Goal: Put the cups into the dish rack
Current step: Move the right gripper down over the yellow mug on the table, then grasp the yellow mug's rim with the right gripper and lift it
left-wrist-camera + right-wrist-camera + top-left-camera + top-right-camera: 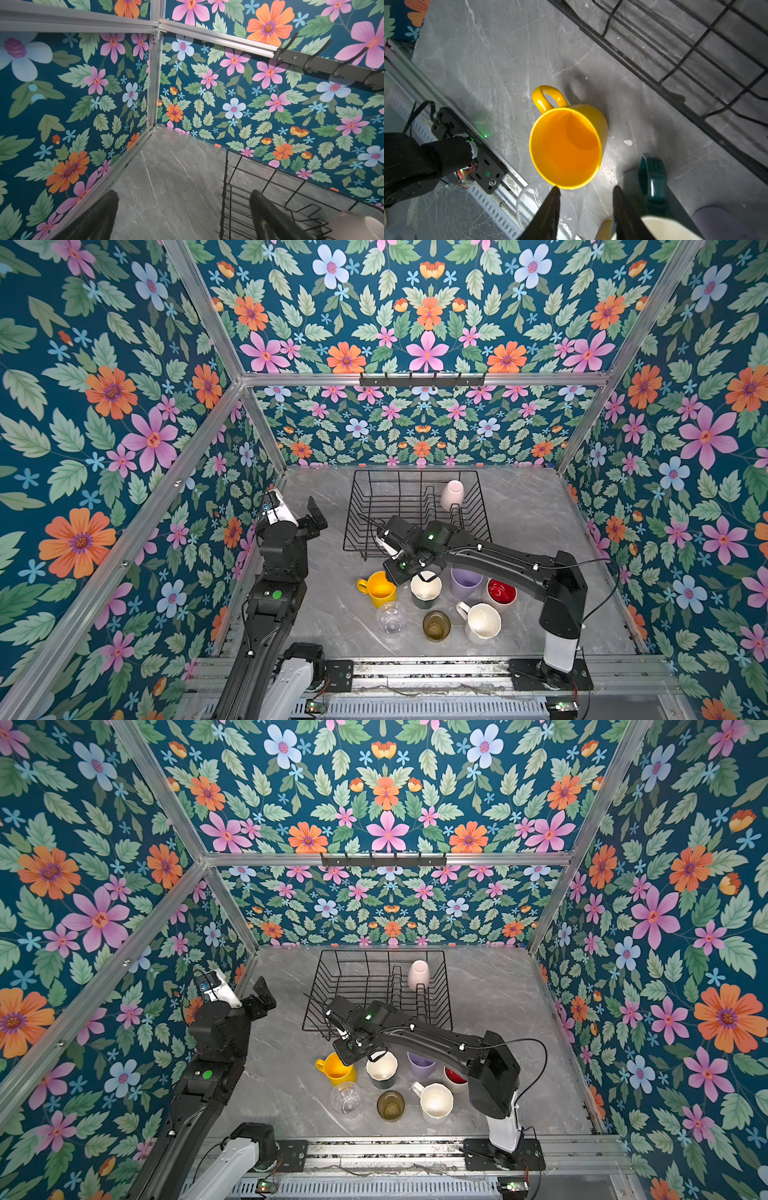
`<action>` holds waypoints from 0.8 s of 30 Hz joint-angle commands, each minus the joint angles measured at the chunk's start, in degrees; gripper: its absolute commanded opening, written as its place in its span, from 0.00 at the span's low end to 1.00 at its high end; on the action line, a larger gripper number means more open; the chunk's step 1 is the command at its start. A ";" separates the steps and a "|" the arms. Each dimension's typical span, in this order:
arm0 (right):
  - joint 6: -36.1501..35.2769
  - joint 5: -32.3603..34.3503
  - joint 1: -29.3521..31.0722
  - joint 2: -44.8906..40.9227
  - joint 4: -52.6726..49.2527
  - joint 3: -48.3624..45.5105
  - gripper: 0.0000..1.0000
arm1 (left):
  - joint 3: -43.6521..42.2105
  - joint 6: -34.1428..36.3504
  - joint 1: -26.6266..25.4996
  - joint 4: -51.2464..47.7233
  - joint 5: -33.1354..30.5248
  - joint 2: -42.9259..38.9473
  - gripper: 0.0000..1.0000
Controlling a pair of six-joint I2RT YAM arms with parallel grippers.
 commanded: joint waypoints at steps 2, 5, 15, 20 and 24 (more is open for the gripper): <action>1.70 1.91 -0.07 1.39 1.13 0.09 0.41 | -0.19 0.55 0.09 0.54 -1.43 -1.01 0.99; 1.92 3.01 -0.04 2.47 0.97 0.44 0.40 | -0.14 0.46 0.09 0.45 -1.53 -1.41 0.99; 2.00 2.93 0.14 5.60 2.03 0.88 0.38 | -0.33 0.47 0.10 0.19 -1.71 -2.21 0.99; 2.33 3.31 0.17 6.98 3.09 0.88 0.33 | -0.42 0.28 0.09 0.10 -1.67 -2.64 0.99; 2.36 3.37 0.62 8.23 3.47 1.30 0.29 | -0.70 0.29 0.10 0.10 -1.82 -2.95 0.99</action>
